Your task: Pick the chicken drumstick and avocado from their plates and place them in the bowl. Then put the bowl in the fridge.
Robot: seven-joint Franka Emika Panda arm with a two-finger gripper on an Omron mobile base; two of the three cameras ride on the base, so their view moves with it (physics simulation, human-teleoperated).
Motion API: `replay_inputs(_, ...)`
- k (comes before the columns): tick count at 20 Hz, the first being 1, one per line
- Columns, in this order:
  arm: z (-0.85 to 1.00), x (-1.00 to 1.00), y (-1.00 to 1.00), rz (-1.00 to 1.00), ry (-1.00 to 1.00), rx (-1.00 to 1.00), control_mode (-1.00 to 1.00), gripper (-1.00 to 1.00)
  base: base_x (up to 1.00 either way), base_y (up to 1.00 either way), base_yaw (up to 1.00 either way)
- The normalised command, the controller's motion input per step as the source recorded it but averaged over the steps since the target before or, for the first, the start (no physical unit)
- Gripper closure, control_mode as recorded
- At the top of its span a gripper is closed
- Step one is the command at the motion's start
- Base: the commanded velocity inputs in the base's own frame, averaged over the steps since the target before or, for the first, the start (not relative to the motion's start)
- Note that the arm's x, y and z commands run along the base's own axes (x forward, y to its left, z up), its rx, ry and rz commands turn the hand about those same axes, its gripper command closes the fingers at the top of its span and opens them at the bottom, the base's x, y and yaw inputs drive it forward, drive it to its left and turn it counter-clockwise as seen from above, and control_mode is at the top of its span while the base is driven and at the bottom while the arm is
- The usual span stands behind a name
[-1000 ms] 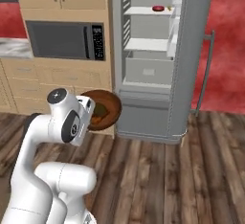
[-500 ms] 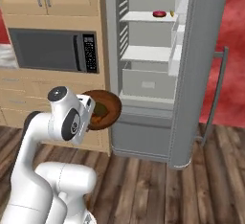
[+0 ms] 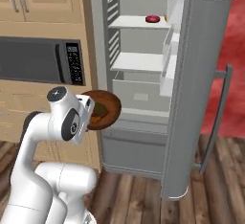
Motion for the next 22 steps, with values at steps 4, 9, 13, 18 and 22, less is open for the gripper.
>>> replay_inputs(4,0.00,0.00,0.00,0.00,0.00,0.00,1.00,1.00,0.62,-0.26,-0.18)
replay_inputs(9,0.00,0.00,0.00,0.00,0.00,0.00,1.00,1.00,0.62,-0.12,-0.12)
replay_inputs(13,0.00,0.00,0.00,0.00,0.00,0.00,1.00,1.00,0.59,-0.07,0.00)
replay_inputs(18,0.00,0.00,0.00,0.00,0.00,0.00,1.00,1.00,0.52,-0.09,0.00)
replay_inputs(22,0.00,0.00,0.00,0.00,0.00,0.00,1.00,1.00,0.48,-0.14,-0.01)
